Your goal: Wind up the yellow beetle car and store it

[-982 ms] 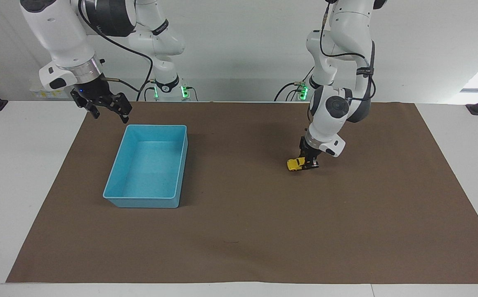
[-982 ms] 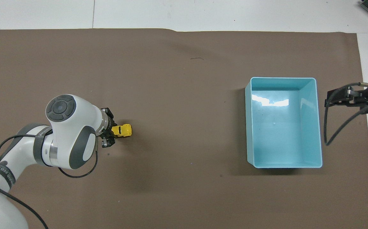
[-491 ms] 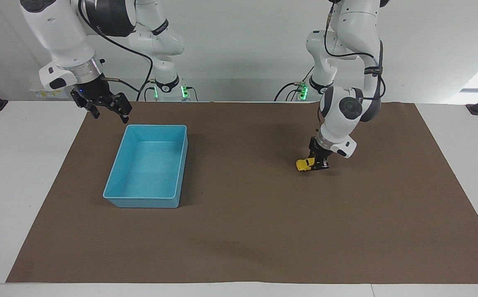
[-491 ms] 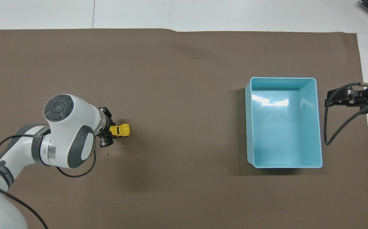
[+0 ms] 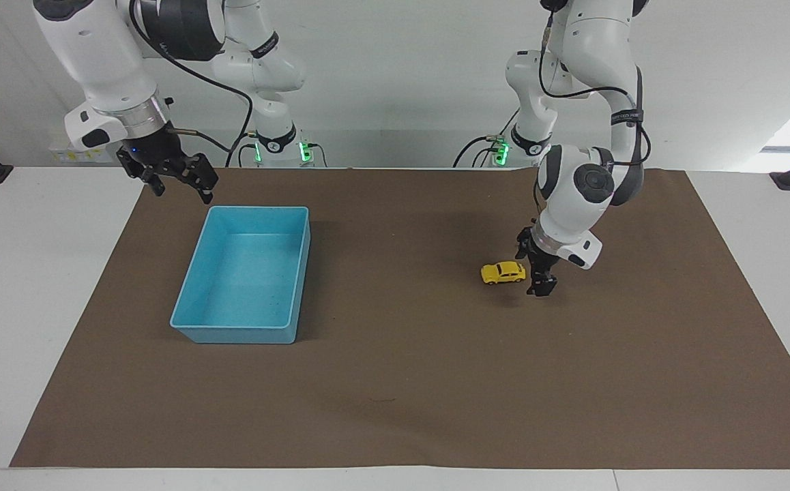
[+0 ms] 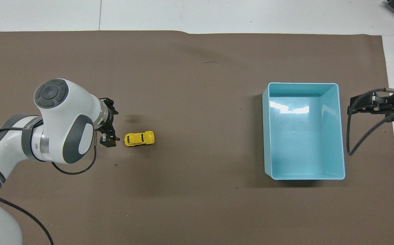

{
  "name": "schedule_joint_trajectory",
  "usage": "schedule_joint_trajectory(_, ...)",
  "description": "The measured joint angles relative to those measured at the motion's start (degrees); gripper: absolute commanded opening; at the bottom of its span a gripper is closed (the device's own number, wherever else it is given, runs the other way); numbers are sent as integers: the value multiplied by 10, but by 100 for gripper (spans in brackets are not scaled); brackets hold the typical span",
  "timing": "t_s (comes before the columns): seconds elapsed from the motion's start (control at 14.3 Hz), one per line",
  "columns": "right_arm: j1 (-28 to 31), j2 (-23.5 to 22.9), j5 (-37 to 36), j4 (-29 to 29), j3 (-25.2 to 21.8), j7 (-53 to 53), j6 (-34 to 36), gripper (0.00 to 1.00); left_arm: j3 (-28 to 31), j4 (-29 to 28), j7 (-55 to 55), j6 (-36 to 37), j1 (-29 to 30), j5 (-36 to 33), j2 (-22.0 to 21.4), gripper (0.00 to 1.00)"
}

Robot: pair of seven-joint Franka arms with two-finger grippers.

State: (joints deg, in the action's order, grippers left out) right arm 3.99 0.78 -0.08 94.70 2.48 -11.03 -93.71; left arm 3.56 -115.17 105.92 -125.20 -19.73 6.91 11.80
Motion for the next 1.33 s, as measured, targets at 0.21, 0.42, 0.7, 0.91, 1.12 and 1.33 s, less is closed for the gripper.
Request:
schedule_joint_trajectory(0.21, 0, 0, 0, 2, 0, -27, 0, 100, 2, 1, -4, 0, 1, 0, 1, 100)
schedule_joint_trajectory(0.42, -1, 1, 0, 3, 0, -74, 0, 100, 2, 12, -5, 0, 1, -3, 4, 100)
schedule_joint_trajectory(0.7, -15, 3, 0, 5, 3, -224, 0, 100, 2, 32, -9, 0, 1, -8, 10, 100)
schedule_joint_trajectory(0.91, -21, 3, 0, 6, 5, -350, 0, 100, 2, 37, -39, 0, 1, -8, 13, 100)
schedule_joint_trajectory(1.12, -23, 3, 9, 10, 17, -464, -6, 100, 2, 41, -79, 0, 1, -9, 14, 100)
schedule_joint_trajectory(1.33, -49, 0, 11, 38, 22, -573, -53, 100, 6, 60, -121, 5, 3, -9, 12, 100)
